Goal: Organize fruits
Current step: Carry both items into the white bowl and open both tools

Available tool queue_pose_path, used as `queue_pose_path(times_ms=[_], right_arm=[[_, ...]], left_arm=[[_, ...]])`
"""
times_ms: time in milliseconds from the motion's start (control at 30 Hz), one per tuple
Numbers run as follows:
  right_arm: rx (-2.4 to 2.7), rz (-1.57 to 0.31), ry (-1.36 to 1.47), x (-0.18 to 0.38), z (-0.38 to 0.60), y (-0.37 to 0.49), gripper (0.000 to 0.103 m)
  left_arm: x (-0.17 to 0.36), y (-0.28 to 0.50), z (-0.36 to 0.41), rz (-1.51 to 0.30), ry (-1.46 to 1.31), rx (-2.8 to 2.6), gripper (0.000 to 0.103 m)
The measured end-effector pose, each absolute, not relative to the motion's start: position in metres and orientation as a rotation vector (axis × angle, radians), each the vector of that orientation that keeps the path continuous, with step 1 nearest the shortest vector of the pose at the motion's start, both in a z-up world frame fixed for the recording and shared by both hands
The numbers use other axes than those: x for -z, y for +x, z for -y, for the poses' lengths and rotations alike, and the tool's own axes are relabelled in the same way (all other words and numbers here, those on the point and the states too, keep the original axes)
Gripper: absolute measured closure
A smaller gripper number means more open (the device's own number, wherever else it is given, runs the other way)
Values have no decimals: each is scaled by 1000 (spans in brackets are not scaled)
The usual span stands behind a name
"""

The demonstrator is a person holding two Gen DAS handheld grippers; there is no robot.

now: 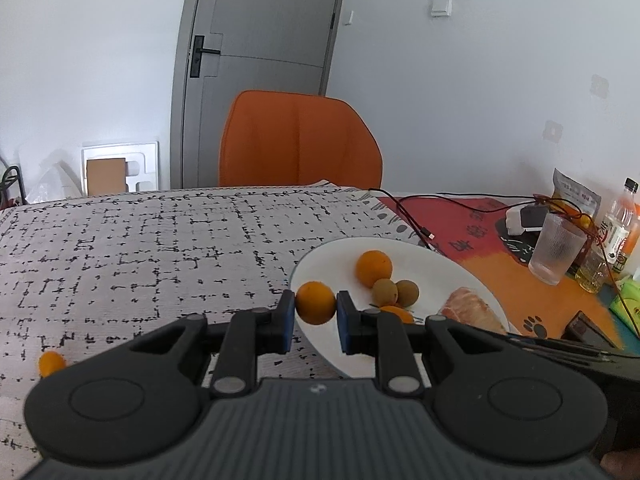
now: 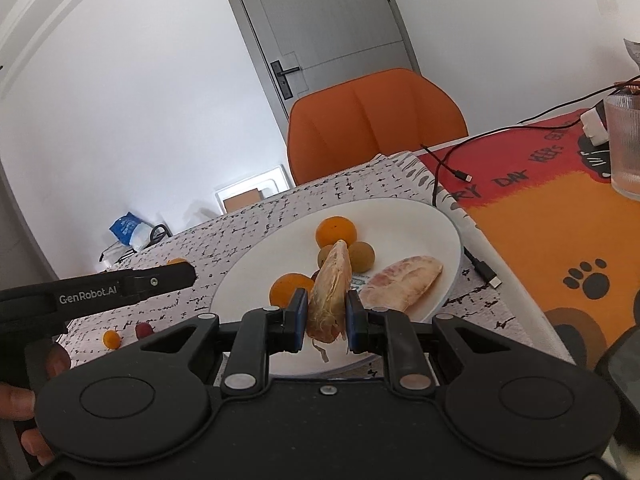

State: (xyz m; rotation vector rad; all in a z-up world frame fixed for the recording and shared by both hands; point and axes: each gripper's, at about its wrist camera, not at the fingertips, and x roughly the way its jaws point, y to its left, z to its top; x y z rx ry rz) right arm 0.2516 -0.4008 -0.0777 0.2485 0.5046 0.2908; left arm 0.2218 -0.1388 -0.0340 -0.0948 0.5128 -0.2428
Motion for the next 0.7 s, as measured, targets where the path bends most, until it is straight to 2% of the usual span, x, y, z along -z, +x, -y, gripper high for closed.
queue_pose_path(times_ms=[133,200,400,600,700], right_arm=[[-291,-509,244,80,397,256,84],[-288,-509,239,79,396,256,79],[-285,-496,240,76,402,250,78],[-279,-502,257,76,407,247,78],[-288,-502,255,76,405,247,78]], left_arm=[[35,227,144,-523,-89,254,83],[35,230,146,-524,-85,256,83],[35,233,155,-516,-76,264,81],[35,231,156,-519,-64,261,75],[34,228,152,-519,-58,236,60]])
